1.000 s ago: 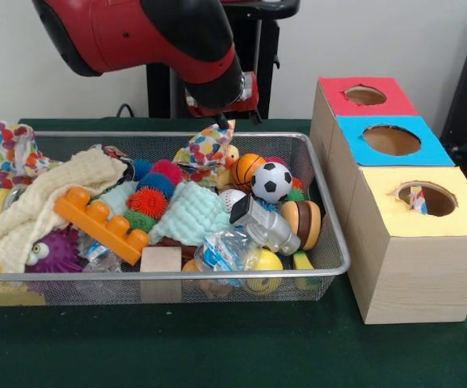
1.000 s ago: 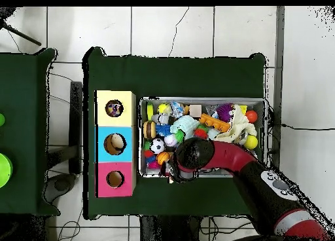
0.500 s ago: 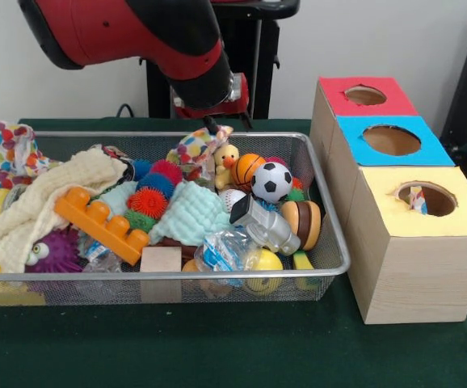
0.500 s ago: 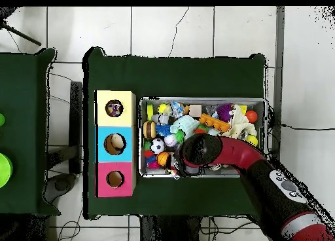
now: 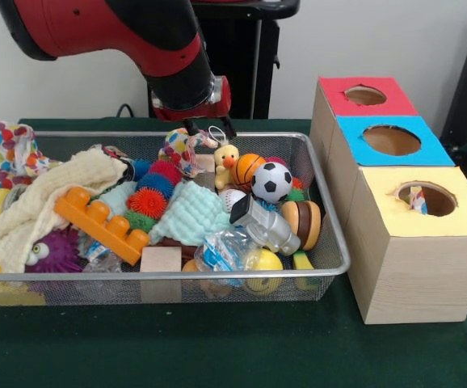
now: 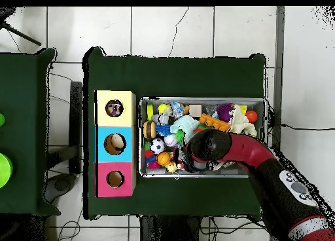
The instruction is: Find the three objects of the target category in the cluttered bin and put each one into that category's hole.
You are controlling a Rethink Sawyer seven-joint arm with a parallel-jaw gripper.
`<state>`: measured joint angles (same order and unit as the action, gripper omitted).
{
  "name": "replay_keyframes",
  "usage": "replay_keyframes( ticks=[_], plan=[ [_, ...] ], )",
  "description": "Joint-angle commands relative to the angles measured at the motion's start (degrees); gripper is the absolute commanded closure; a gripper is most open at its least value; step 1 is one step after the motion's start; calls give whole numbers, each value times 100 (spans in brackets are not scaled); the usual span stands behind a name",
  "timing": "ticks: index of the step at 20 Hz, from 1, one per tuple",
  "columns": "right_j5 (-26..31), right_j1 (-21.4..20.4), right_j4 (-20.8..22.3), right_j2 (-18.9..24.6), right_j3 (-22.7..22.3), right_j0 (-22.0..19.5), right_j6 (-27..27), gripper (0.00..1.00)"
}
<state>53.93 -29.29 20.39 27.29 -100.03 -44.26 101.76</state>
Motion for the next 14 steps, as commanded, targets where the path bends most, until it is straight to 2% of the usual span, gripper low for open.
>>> replay_keyframes(
  ticks=[1, 4, 8, 9, 14],
  plan=[
    [-516, 363, 665, -25, 601, 214, -481, 0],
    [-951, 687, 997, -213, 681, 401, -269, 0],
    [-843, 814, 1008, -165, 667, 349, -361, 0],
    [-818, 840, 1006, -141, 663, 320, -375, 100],
    [-564, 911, 959, -117, 733, 297, -522, 100]
  ],
)
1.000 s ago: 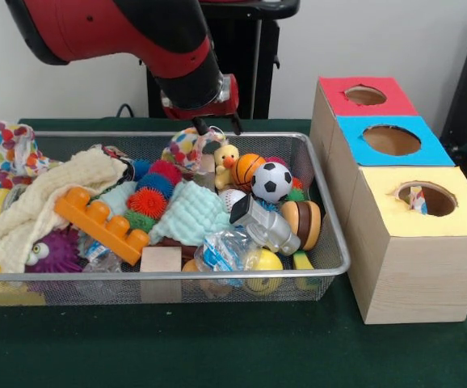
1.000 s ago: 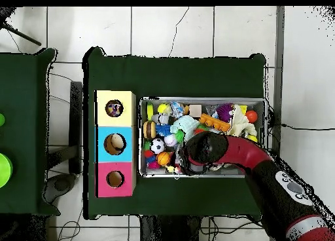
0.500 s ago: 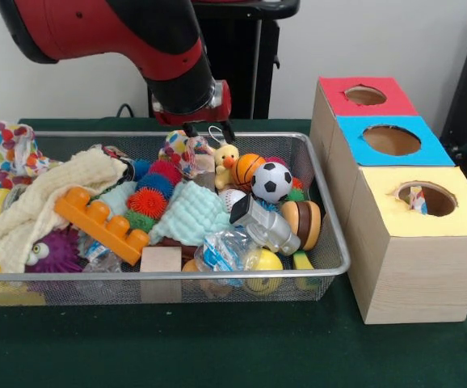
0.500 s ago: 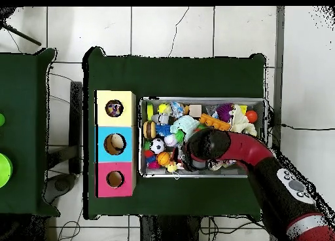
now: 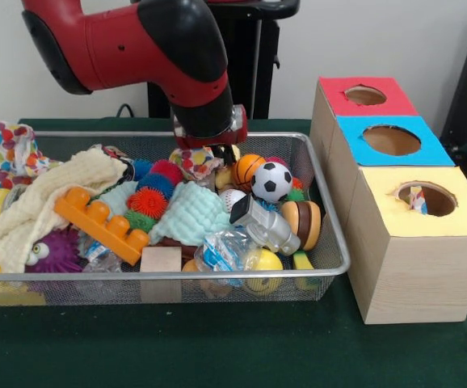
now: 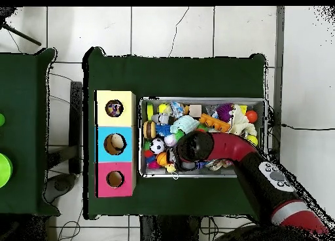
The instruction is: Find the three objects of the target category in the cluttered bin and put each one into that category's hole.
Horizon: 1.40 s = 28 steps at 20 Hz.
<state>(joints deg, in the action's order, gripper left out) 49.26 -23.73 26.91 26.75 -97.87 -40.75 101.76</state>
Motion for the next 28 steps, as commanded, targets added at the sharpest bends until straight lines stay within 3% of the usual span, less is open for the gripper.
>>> replay_keyframes(
  ticks=[1, 13, 20, 28],
  plan=[
    [-91, 359, 303, -62, 517, -55, -510, 100],
    [-2, 349, 195, -27, 486, -40, -449, 100],
    [1038, 20, -631, 427, 597, -245, -622, 100],
    [1503, -104, -1206, 453, 808, -191, -289, 100]
  ],
)
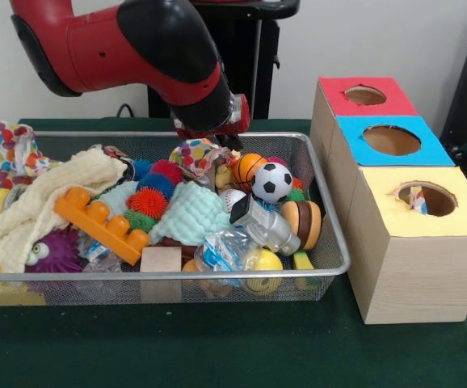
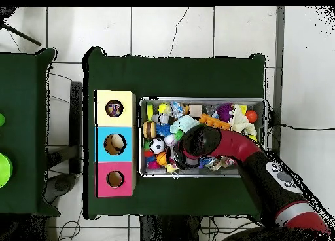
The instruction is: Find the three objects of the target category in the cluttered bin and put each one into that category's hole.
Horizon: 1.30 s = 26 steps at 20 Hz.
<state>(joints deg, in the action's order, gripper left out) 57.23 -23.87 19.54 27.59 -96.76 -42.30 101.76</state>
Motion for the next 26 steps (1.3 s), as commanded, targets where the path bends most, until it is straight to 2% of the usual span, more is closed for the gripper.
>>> replay_keyframes(
  ticks=[1, 12, 13, 16, 17, 19, 22, 25, 26],
  plan=[
    [718, -91, -500, 368, 713, -31, -291, 100],
    [784, -115, -665, 278, 786, 12, -328, 100],
    [622, -124, -550, 248, 747, 26, -383, 100],
    [-348, 237, -229, 154, 572, -121, -465, 100],
    [-449, 216, -191, 173, 495, -187, -528, 100],
    [-300, -9, -170, 181, 447, -203, -586, 100],
    [85, -270, -85, 134, 684, -59, -606, 100],
    [324, -332, -142, 147, 822, 0, -504, 100],
    [561, -276, -232, 146, 898, 12, -468, 100]
  ],
)
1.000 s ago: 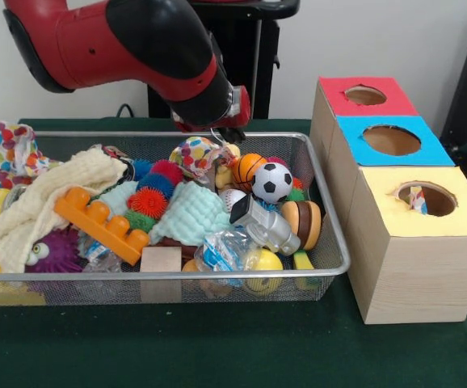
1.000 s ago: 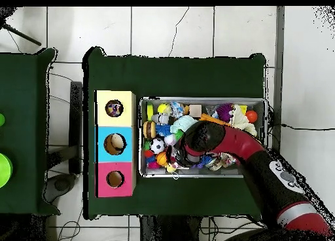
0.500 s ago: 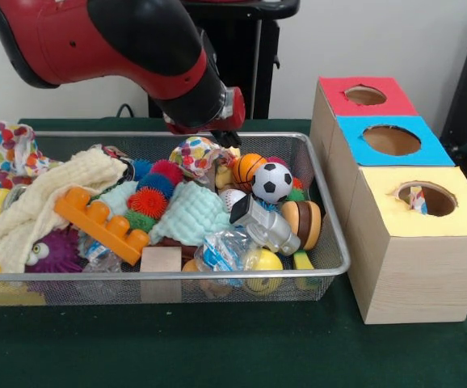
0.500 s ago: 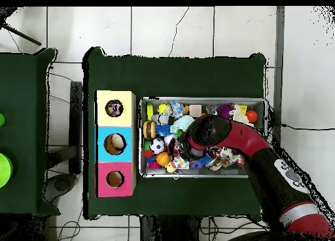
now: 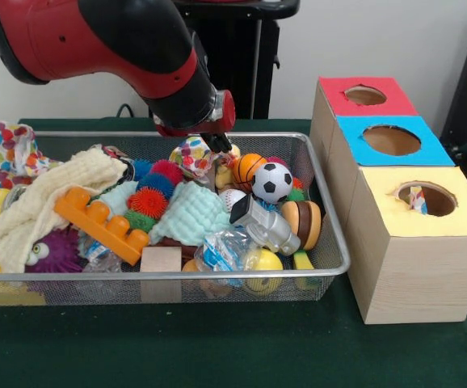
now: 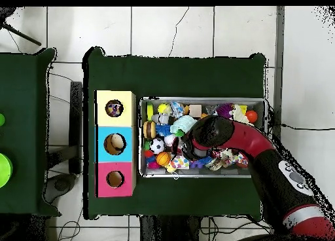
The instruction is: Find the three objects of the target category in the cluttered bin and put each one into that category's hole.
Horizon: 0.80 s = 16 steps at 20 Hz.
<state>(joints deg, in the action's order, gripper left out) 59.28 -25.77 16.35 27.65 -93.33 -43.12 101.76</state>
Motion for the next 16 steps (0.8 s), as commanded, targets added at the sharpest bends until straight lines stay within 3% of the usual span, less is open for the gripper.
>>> replay_keyframes(
  ticks=[1, 13, 14, 16],
  plan=[
    [451, -14, 5, 137, 576, 80, -416, 100],
    [746, 354, -507, 45, 575, -23, -52, 100],
    [707, 355, -533, 42, 571, -27, -17, 0],
    [718, 359, -540, 40, 571, -30, -27, 0]
  ],
)
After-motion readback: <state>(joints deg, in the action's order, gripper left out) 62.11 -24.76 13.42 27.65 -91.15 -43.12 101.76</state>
